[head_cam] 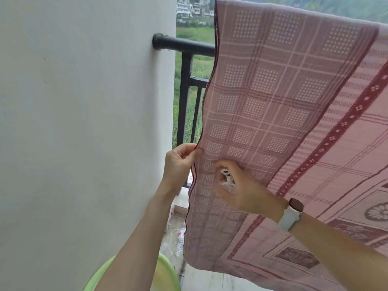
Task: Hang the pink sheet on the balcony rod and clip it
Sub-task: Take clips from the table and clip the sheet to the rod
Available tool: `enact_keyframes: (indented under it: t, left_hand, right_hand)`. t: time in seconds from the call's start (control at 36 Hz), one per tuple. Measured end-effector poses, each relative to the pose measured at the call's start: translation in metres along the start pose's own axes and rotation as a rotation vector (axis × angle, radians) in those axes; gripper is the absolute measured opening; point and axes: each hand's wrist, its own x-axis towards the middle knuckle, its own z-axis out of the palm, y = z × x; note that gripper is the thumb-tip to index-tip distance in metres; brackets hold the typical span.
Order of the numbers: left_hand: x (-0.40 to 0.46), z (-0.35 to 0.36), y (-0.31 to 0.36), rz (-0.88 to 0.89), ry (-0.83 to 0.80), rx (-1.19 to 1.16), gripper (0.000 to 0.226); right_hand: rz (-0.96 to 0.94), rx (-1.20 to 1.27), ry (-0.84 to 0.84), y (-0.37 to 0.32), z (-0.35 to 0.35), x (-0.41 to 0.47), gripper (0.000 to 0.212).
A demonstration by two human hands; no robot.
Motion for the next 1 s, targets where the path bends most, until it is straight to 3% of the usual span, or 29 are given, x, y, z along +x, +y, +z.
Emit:
enact_keyframes:
  t: [0.19, 0.36, 0.5, 0.72, 0.83, 1.0]
  left_hand:
    - [0.001, -0.01, 0.002, 0.013, -0.03, 0.013, 0.009]
    - [0.005, -0.014, 0.004, 0.048, -0.026, 0.07, 0.01]
    - [-0.004, -0.006, 0.002, 0.075, -0.041, 0.127, 0.013]
    - [-0.006, -0.01, -0.004, 0.054, -0.009, 0.224, 0.004]
    - [-0.006, -0.014, -0.006, 0.058, -0.003, 0.285, 0.006]
    - [-0.011, -0.015, -0.016, 0.122, 0.076, 0.426, 0.004]
  right_hand:
    - [-0.073, -0.049, -0.088, -0.049, -0.051, 0.02, 0.038]
    - [-0.245, -0.166, 0.075, -0.094, -0.087, 0.056, 0.039]
    - [-0.256, -0.24, -0.015, -0.119, -0.095, 0.088, 0.039]
    - [-0.29, -0.681, -0.2, -0.125, -0.09, 0.127, 0.033]
    - [-0.281, -0.771, -0.257, -0.123, -0.092, 0.133, 0.024]
    - [-0.317, -0.886, -0.186, -0.118, -0.087, 0.133, 0.015]
